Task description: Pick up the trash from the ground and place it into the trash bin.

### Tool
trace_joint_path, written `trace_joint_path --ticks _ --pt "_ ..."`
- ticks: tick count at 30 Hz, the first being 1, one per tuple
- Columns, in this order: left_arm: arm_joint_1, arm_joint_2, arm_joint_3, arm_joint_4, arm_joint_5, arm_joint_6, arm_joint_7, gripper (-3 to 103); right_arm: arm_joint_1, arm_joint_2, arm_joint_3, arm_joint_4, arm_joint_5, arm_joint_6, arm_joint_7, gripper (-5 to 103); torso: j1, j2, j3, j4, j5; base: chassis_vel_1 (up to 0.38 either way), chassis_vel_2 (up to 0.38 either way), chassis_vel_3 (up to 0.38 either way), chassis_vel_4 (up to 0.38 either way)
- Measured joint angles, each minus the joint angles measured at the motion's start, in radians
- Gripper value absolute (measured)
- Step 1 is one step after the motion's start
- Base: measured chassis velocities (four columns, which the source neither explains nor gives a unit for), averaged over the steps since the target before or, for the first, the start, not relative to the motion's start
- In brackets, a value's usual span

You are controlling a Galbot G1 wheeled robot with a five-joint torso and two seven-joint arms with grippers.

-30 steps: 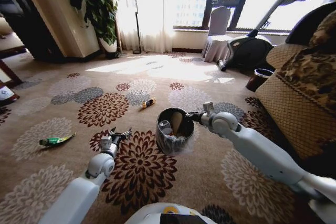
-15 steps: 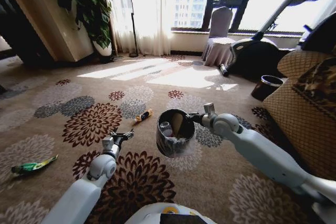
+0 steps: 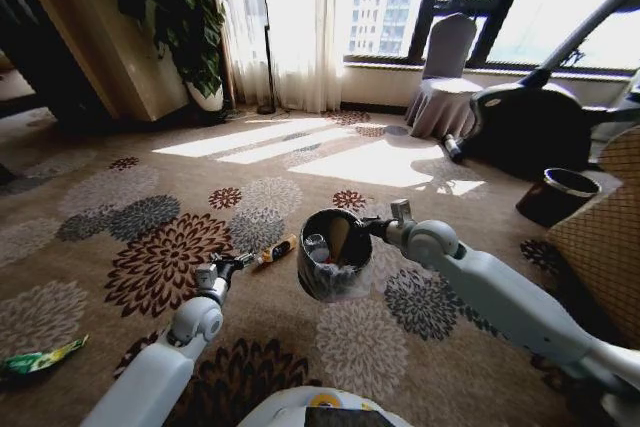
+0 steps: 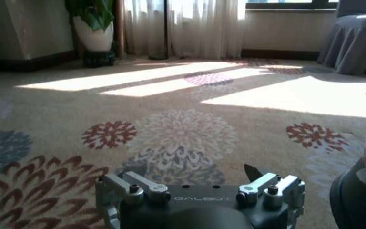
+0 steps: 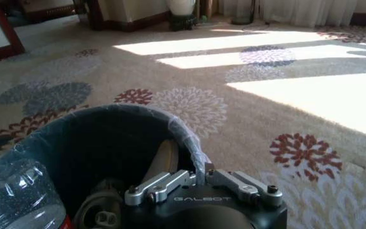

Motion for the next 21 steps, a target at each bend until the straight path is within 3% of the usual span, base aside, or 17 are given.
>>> trace_joint_path --ticks 2,4,5,7,8,14,15,19,21 --pt "-0.008 0.009 0.006 0.023 -0.005 0.006 0.036 100 0.000 -0.003 0.000 0.001 0.000 0.001 0.002 2 0.000 0.000 0.000 -0.0001 0.0001 -0.151 0.154 0.068 -0.112" --pt "-0.029 0.026 0.011 0.090 -0.007 0.016 0.157 100 0.000 -0.007 0.001 0.004 0.001 0.002 0.003 2 0.000 0.000 0.000 -0.0003 0.0001 -0.057 0.015 0.040 -0.067" --pt "-0.029 0.026 0.011 0.090 -0.007 0.016 0.157 100 0.000 -0.007 0.001 0.004 0.001 0.002 0.003 2 0.000 0.000 0.000 -0.0003 0.0001 -0.057 -0.029 0.011 -0.022" --pt "-0.072 0.047 0.019 0.197 -0.006 0.020 0.272 100 -0.010 -0.016 0.006 0.010 0.001 0.005 0.003 2 0.000 0.000 -0.001 -0.0003 0.0001 0.025 -0.031 -0.022 0.035" --pt "-0.072 0.047 0.019 0.197 -0.006 0.020 0.272 100 -0.010 -0.016 0.006 0.010 0.001 0.005 0.003 2 0.000 0.000 -0.001 -0.0003 0.0001 0.050 -0.062 -0.045 0.070" --pt "-0.243 0.077 0.067 0.440 0.032 0.001 0.451 100 -0.072 -0.062 0.049 0.053 0.002 0.010 0.002 2 0.000 0.000 0.000 0.0000 0.0001 0.008 -0.010 -0.010 0.012" --pt "-0.243 0.077 0.067 0.440 0.032 0.001 0.451 100 -0.072 -0.062 0.049 0.053 0.002 0.010 0.002 2 0.000 0.000 0.000 0.0000 0.0001 0.000 0.000 0.000 0.000" --pt "-0.385 0.066 0.150 0.606 0.071 -0.007 0.629 100 -0.142 -0.101 0.111 0.084 -0.002 0.019 -0.002 2 0.000 0.000 -0.001 -0.0005 0.0004 0.000 0.000 0.000 0.000" --pt "-0.419 0.052 0.195 0.656 0.084 -0.022 0.658 100 -0.165 -0.109 0.131 0.092 -0.005 0.020 -0.004 2 0.000 0.000 0.000 -0.0003 0.0004 0.000 0.000 0.000 0.000"
